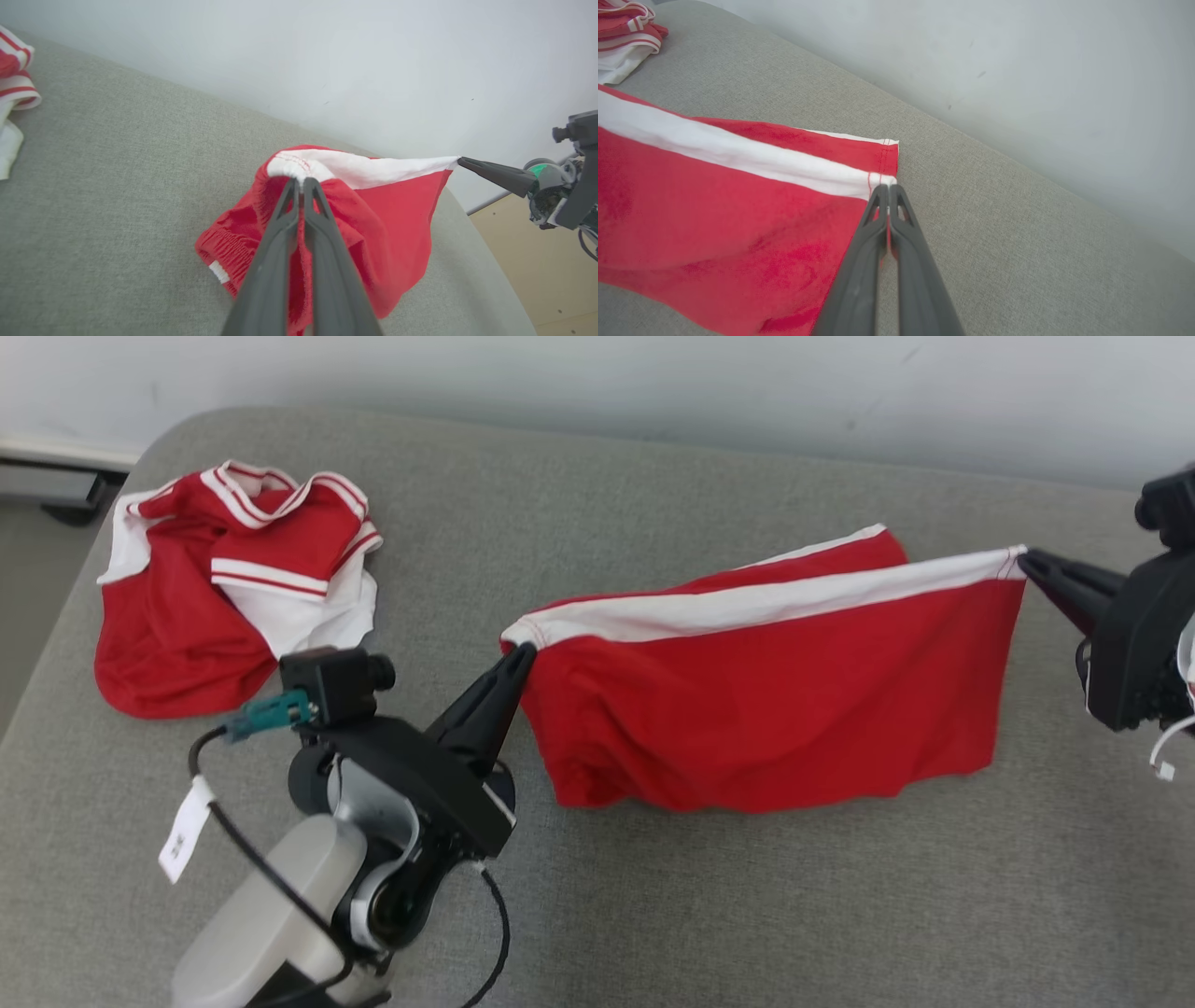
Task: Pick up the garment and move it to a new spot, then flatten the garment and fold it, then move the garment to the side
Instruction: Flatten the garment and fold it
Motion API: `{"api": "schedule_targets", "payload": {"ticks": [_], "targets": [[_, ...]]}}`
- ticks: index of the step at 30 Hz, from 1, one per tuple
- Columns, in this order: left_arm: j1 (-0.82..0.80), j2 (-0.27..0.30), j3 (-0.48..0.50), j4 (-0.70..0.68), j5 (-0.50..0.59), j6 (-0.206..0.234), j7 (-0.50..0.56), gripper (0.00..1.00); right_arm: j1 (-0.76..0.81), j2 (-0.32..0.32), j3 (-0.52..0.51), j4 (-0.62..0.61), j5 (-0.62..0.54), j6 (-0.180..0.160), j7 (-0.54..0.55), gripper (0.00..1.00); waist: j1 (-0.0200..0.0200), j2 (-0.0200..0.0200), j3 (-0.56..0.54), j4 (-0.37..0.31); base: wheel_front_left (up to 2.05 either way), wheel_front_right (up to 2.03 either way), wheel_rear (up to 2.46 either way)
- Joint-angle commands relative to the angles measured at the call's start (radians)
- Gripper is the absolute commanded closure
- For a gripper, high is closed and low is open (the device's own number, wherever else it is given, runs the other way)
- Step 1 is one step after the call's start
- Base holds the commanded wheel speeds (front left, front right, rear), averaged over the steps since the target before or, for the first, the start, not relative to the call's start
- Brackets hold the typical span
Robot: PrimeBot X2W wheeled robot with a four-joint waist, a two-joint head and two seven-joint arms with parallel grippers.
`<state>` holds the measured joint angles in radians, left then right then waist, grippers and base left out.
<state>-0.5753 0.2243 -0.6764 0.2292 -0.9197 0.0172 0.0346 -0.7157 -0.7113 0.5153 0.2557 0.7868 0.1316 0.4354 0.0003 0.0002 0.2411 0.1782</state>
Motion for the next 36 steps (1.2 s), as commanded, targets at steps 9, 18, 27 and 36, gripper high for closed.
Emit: {"api": "schedule_targets", "payload": {"ticks": [9,18,27,36], "targets": [[-0.129,-0.070,0.013,0.135,0.009,-0.011,-0.030,1.00,-0.222,0.032,0.148,0.142,-0.034,-0.002,-0.122,1.00,-0.0003,-0.0002,0.088,0.033,0.00,0.00,0.00],[-0.198,-0.109,0.010,0.238,0.026,-0.021,-0.073,1.00,-0.352,0.063,0.272,0.291,-0.014,-0.002,-0.228,1.00,-0.0003,-0.0002,0.127,0.054,0.00,0.00,0.00],[-0.254,-0.127,-0.016,0.323,0.058,-0.043,-0.100,1.00,-0.406,0.094,0.341,0.411,0.024,-0.002,-0.306,1.00,-0.0003,-0.0002,0.144,0.071,0.00,0.00,0.00],[-0.309,-0.151,-0.030,0.416,0.088,-0.039,-0.196,0.00,-0.436,0.152,0.377,0.522,0.053,-0.002,-0.389,0.00,-0.0003,-0.0002,0.132,0.066,0.00,0.00,0.00]]}}
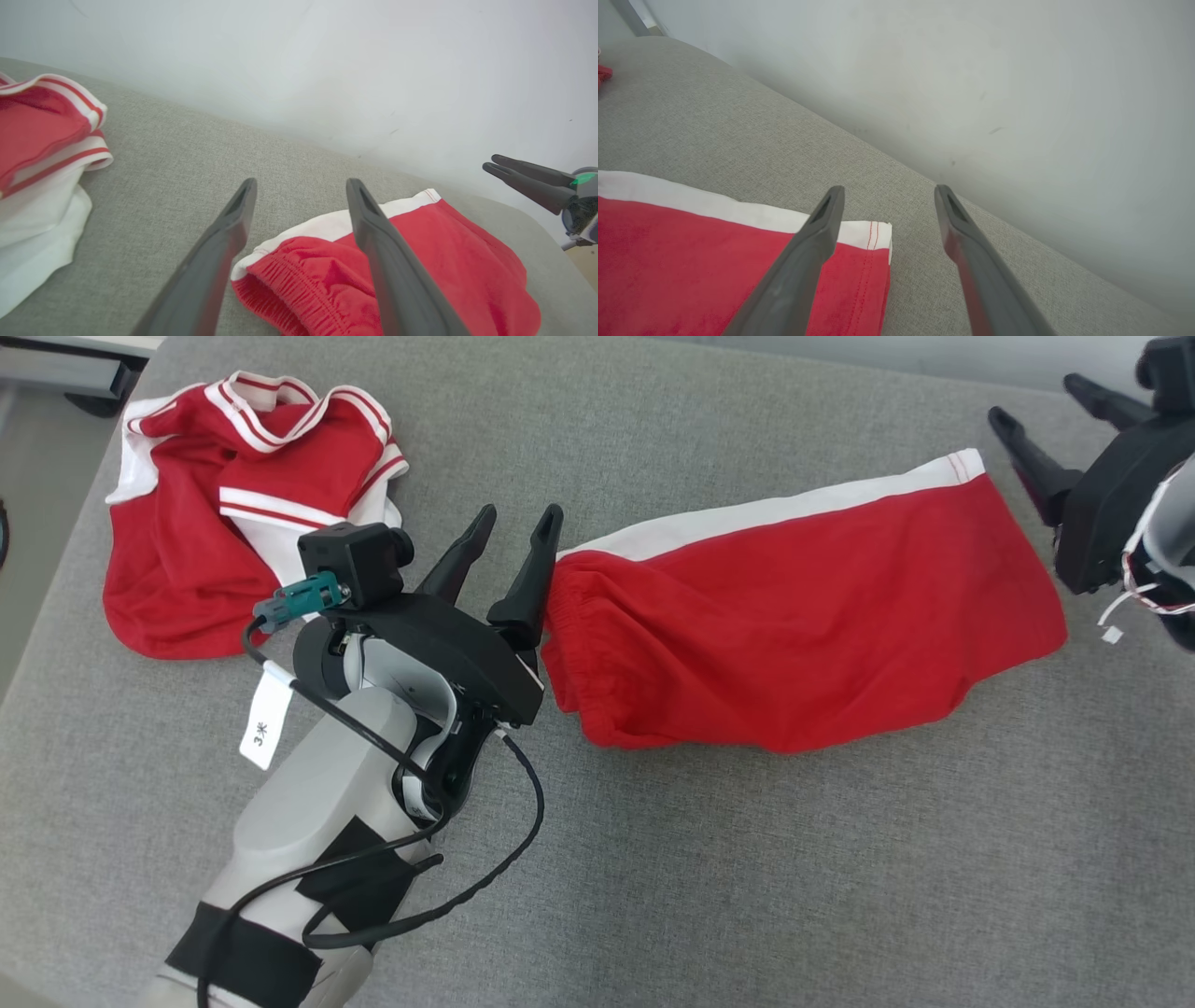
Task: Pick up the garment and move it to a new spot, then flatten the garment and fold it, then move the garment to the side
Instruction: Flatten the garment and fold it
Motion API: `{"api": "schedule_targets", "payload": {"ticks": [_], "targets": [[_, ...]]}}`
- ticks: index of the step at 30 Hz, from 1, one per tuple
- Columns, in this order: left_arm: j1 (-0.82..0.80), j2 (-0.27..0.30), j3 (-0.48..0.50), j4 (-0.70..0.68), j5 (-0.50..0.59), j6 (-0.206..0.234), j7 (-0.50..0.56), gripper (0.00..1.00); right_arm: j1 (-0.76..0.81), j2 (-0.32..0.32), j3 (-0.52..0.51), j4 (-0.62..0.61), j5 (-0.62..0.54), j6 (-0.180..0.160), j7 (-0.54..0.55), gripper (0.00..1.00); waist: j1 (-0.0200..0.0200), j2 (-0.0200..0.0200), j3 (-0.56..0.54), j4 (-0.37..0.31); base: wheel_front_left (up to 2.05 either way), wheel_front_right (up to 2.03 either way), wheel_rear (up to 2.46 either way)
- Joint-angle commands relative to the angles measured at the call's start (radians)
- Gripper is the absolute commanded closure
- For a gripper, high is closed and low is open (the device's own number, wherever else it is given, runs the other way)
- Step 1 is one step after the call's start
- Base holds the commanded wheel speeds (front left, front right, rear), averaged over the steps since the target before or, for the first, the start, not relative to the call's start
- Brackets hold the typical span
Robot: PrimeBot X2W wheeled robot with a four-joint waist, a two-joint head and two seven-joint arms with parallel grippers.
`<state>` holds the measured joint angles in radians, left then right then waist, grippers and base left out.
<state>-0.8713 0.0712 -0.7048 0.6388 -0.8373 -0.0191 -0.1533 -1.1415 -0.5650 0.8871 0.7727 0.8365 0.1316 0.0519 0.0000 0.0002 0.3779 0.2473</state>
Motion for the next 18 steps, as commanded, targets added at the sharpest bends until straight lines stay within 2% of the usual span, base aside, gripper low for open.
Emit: {"api": "schedule_targets", "payload": {"ticks": [1,11,12,13,18], "targets": [[-0.016,0.000,-0.002,0.017,0.006,-0.005,-0.015,0.00,-0.013,0.011,0.012,0.013,0.007,-0.002,-0.013,0.00,0.0000,-0.0002,-0.011,-0.006,0.00,0.00,0.00],[0.001,0.005,-0.008,0.081,-0.005,-0.052,-0.061,0.00,0.011,0.027,0.067,0.061,0.045,-0.002,-0.080,0.00,0.0000,-0.0002,-0.091,-0.030,0.00,0.00,0.00],[0.003,0.013,-0.011,0.079,0.005,-0.049,-0.066,0.00,0.016,0.024,0.067,0.064,0.049,-0.002,-0.089,0.00,0.0000,-0.0002,-0.102,-0.032,0.00,0.00,0.00],[0.010,0.021,-0.006,0.092,0.013,-0.022,-0.071,0.00,0.024,0.022,0.069,0.069,0.053,-0.002,-0.104,0.00,0.0000,-0.0002,-0.118,-0.034,0.00,0.00,0.00],[0.066,0.048,0.027,0.044,0.052,0.023,-0.106,0.00,0.076,0.040,0.055,0.106,0.065,-0.002,-0.170,0.00,0.0000,-0.0002,-0.204,-0.048,0.00,0.00,0.00]]}}
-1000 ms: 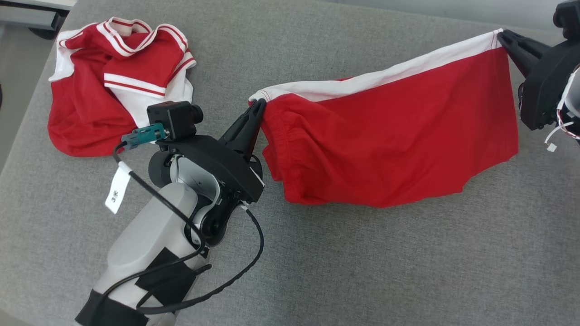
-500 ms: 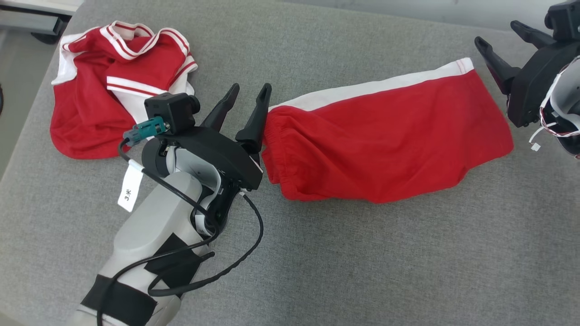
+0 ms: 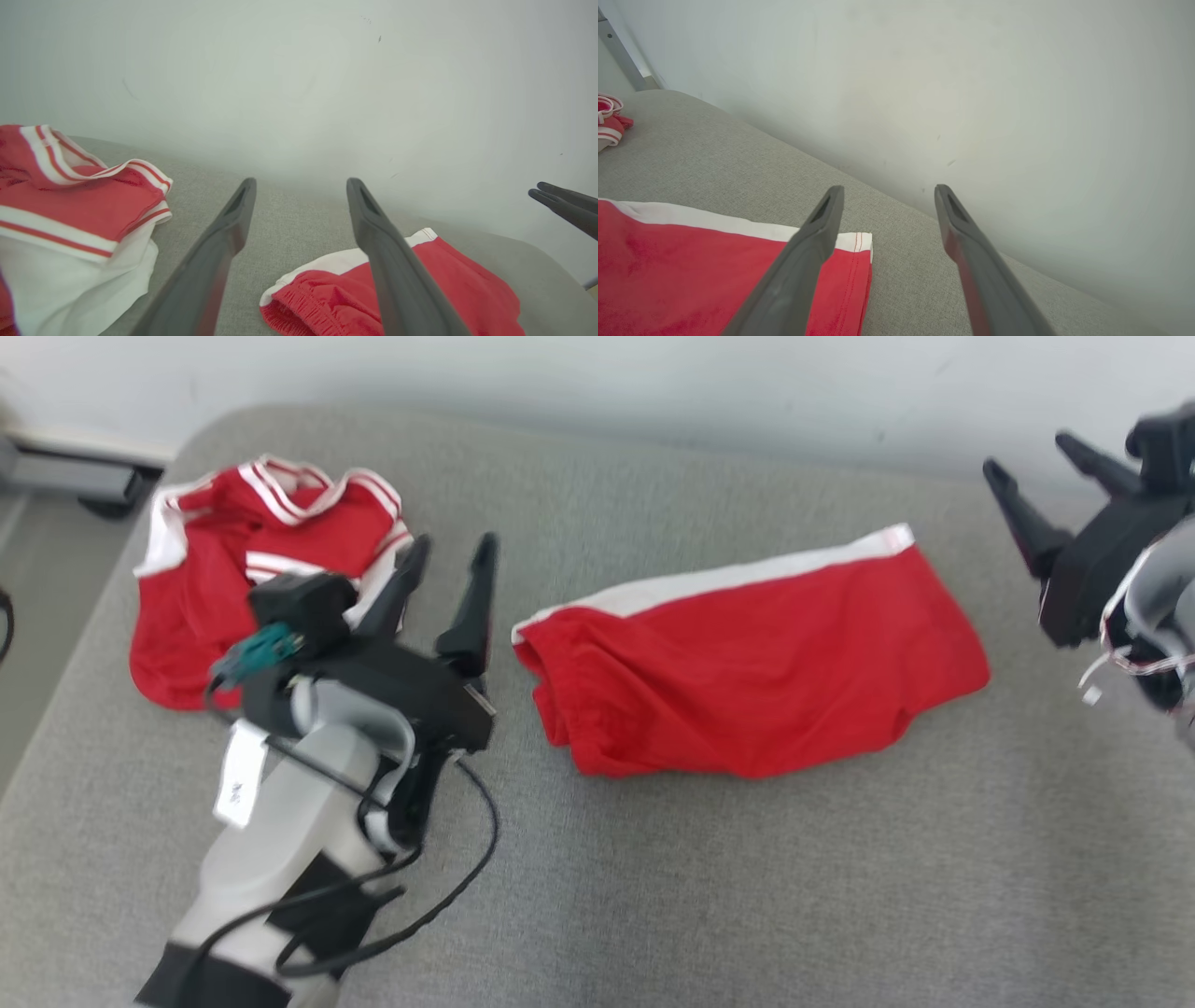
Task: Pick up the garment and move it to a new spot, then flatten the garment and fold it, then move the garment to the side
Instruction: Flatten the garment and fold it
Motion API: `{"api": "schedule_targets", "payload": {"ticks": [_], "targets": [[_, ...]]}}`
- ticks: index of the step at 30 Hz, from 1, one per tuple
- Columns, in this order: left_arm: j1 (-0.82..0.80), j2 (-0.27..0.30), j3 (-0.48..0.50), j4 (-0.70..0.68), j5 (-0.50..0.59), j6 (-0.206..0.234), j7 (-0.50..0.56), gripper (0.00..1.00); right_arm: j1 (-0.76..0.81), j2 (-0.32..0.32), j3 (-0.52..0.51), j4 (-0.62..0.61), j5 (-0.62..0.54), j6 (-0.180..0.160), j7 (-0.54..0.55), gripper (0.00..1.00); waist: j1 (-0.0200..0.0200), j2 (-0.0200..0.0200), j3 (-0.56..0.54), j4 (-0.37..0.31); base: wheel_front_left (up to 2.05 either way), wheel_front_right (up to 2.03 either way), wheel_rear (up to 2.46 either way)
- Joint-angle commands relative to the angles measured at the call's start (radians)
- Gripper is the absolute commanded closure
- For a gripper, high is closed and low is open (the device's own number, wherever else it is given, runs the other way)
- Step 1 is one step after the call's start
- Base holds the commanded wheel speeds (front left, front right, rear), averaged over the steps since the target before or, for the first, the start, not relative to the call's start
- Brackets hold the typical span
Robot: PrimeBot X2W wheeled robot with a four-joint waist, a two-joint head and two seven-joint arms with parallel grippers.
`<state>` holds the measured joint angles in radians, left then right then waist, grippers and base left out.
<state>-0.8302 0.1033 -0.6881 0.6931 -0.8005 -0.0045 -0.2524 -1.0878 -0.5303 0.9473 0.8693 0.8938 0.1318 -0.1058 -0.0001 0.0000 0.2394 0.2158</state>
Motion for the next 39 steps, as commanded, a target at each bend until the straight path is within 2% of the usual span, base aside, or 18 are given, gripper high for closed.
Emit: {"api": "schedule_targets", "payload": {"ticks": [1,6,11,15,21,31,39], "targets": [[0.045,0.024,0.025,-0.030,0.017,0.021,-0.010,0.00,0.034,0.012,-0.009,0.018,0.009,-0.002,-0.026,0.00,0.0001,0.0000,-0.082,-0.021,0.00,0.00,0.00],[0.190,0.064,0.136,-0.214,0.100,0.096,-0.013,0.00,0.114,0.058,-0.040,0.065,0.027,-0.002,-0.089,0.00,0.0001,0.0000,-0.173,-0.047,0.00,0.00,0.00],[0.389,0.078,0.223,-0.398,0.170,0.132,-0.014,0.00,0.199,0.113,-0.076,0.117,0.046,-0.002,-0.126,0.00,0.0001,0.0000,-0.249,-0.069,0.00,0.00,0.00],[0.490,0.081,0.244,-0.476,0.194,0.130,-0.014,0.00,0.240,0.133,-0.095,0.142,0.061,-0.002,-0.135,0.00,0.0001,0.0000,-0.271,-0.076,0.00,0.00,0.00],[0.625,0.102,0.230,-0.550,0.201,0.099,-0.013,0.00,0.293,0.155,-0.139,0.190,0.066,-0.002,-0.152,0.00,0.0001,0.0000,-0.300,-0.074,0.00,0.00,0.00],[0.783,0.159,0.166,-0.611,0.228,0.077,-0.004,0.00,0.393,0.182,-0.298,0.190,0.006,-0.002,-0.160,0.00,0.0001,0.0000,-0.309,-0.072,0.00,0.00,0.00],[0.817,0.170,0.103,-0.630,0.263,0.063,0.011,0.00,0.481,0.207,-0.436,0.203,-0.041,-0.002,-0.160,0.00,0.0001,0.0000,-0.280,-0.018,0.00,0.00,0.00]]}}
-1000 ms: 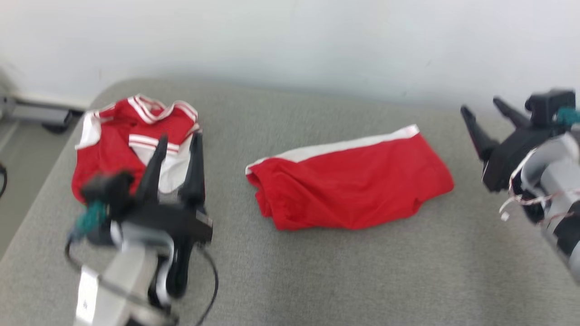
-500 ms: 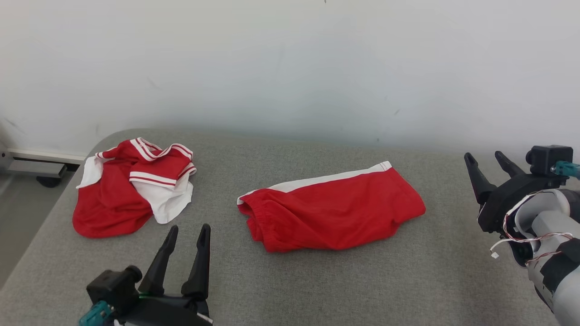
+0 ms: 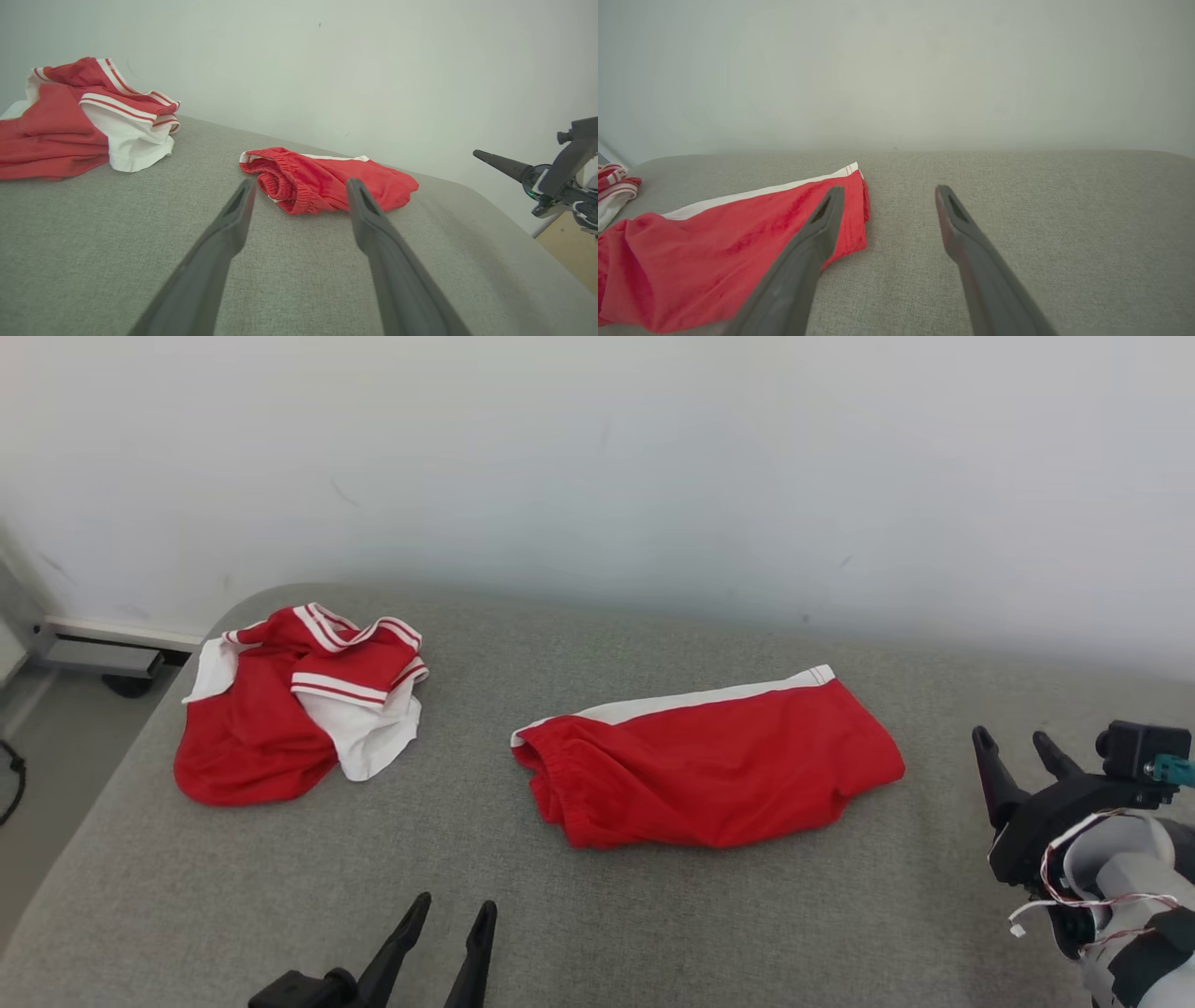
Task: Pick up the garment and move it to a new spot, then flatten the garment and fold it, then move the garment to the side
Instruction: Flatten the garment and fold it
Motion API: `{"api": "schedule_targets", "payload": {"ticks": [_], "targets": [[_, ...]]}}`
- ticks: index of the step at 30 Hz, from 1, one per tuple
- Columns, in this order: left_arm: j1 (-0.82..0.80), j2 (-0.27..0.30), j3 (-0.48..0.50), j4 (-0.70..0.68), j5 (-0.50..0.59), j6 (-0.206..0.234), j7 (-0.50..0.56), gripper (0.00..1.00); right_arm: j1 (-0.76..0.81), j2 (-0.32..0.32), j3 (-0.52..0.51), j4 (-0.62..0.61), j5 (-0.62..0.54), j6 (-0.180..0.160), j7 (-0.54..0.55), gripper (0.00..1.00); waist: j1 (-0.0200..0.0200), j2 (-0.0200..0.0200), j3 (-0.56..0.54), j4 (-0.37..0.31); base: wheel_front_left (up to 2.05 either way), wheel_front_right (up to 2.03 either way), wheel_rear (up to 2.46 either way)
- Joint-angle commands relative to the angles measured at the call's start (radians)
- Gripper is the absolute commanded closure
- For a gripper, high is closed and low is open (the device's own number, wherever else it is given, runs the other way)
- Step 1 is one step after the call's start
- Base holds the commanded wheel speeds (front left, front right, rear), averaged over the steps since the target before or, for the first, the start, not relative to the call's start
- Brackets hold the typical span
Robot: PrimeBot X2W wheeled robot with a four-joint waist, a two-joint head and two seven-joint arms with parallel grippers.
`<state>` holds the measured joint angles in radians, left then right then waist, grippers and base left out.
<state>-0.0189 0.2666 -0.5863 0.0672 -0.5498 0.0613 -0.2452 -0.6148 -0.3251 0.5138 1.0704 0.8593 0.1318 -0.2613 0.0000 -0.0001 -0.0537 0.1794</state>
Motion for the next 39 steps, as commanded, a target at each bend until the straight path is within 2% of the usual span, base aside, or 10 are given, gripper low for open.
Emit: {"api": "schedule_targets", "payload": {"ticks": [1,8,16,31,39], "targets": [[0.002,0.008,-0.003,-0.005,0.012,-0.003,0.005,0.00,0.013,0.006,-0.014,0.010,-0.011,-0.002,-0.005,0.00,0.0000,0.0001,0.017,0.027,0.00,0.00,0.00],[-0.018,0.018,-0.020,-0.014,0.023,-0.003,0.031,0.00,0.008,0.035,-0.060,0.115,-0.011,-0.002,0.000,0.00,0.0000,0.0001,0.054,0.091,0.00,0.00,0.00],[-0.042,0.013,-0.035,-0.021,0.023,-0.013,0.040,0.00,-0.056,0.033,-0.093,0.198,-0.008,-0.002,0.037,0.00,0.0000,0.0001,0.110,0.152,0.00,0.00,0.00],[-0.070,-0.002,-0.050,-0.007,0.023,-0.026,0.025,0.00,-0.097,-0.006,-0.168,0.220,-0.054,-0.002,0.161,0.00,0.0000,0.0001,0.178,0.204,0.00,0.00,0.00],[-0.077,-0.008,-0.052,-0.001,0.017,-0.025,0.019,0.00,-0.116,0.001,-0.214,0.220,-0.115,-0.002,0.197,0.00,0.0000,0.0001,0.195,0.216,0.00,0.00,0.00]]}}
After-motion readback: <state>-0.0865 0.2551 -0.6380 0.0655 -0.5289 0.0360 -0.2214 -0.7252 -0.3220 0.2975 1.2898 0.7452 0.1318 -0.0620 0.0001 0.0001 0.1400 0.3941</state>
